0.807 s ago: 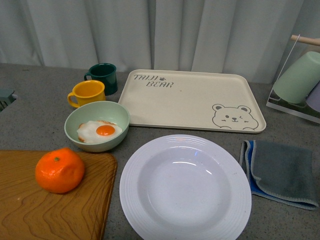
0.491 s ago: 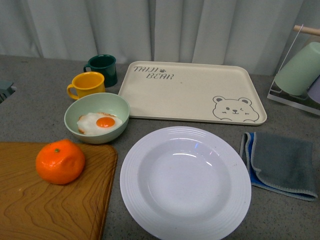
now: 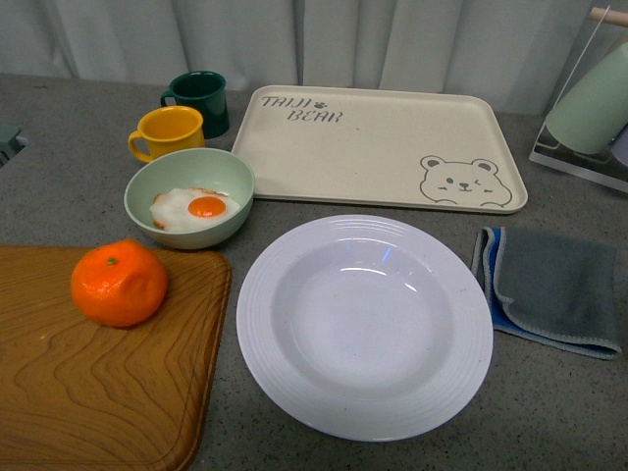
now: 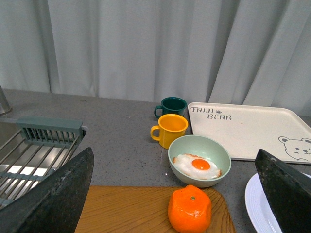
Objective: Place orange and plate with both arms
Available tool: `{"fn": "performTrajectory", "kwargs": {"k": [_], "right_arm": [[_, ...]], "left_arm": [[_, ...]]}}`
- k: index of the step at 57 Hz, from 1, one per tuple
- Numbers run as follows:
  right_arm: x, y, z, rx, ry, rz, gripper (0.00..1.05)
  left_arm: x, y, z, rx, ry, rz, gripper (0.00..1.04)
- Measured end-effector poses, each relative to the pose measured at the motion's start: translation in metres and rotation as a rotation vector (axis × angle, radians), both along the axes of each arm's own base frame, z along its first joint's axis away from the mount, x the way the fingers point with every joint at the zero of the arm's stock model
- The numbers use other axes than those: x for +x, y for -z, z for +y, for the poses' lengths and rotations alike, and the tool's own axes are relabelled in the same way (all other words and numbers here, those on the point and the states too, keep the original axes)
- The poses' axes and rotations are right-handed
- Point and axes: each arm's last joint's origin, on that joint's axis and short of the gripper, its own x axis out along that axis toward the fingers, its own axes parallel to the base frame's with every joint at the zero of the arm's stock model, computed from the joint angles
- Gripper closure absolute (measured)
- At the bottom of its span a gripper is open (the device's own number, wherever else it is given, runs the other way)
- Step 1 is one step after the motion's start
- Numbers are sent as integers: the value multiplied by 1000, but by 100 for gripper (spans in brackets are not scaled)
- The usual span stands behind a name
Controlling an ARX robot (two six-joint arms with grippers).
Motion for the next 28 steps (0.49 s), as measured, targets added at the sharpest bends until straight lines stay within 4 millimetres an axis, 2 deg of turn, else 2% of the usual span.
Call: {"fn": "performTrajectory", "kwargs": {"k": [4,8,16,22,28], "right_arm": [[0,0,0,0,0,0,9],[0,0,0,0,0,0,9],[0,0,0,0,0,0,9],[0,0,0,0,0,0,9],[0,0,0,0,0,0,9]], "left_arm": [[0,0,0,-2,0,13,7],[6,8,-5,-3,4,270,7],[22,9,-17,-15,32,329,7],[44,3,-28,-55,58,354,7],[73,8,-37,-92,100,451,7]]}}
